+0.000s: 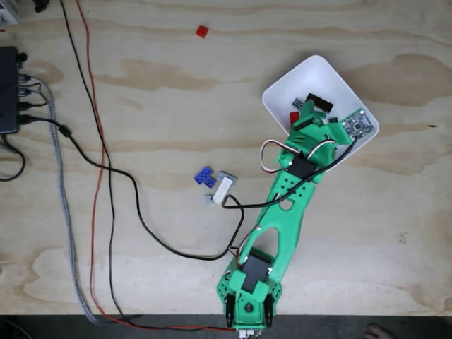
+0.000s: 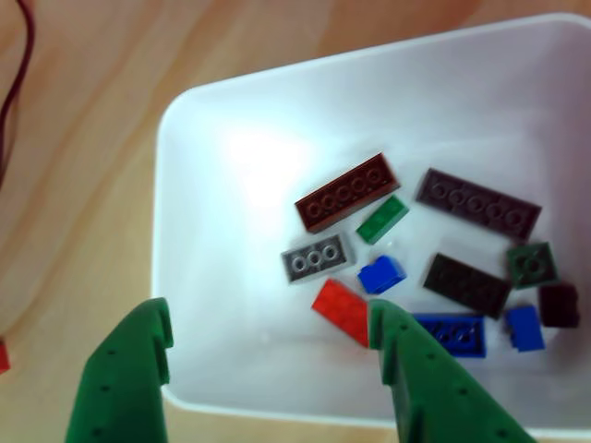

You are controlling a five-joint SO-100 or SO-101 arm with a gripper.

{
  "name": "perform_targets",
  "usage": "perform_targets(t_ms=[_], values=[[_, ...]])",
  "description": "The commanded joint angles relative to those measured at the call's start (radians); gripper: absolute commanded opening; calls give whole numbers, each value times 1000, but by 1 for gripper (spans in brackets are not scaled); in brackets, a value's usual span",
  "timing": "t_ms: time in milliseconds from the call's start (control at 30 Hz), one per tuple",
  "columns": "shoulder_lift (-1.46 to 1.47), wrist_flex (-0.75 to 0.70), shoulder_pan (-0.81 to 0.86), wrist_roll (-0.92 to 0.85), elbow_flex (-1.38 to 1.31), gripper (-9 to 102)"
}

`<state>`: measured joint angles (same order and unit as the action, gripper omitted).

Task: Put all lego bricks in the bin.

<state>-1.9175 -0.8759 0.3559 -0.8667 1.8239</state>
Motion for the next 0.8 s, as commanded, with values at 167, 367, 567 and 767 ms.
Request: perform_targets(t_ms=[167,367,567,767], values=[[-328,-627,-528,-167,117,20],[-8,-357,-423,-218,333,19],[57,-250,-431,-227,394,20],[104,-179,-476,-184,396,20]])
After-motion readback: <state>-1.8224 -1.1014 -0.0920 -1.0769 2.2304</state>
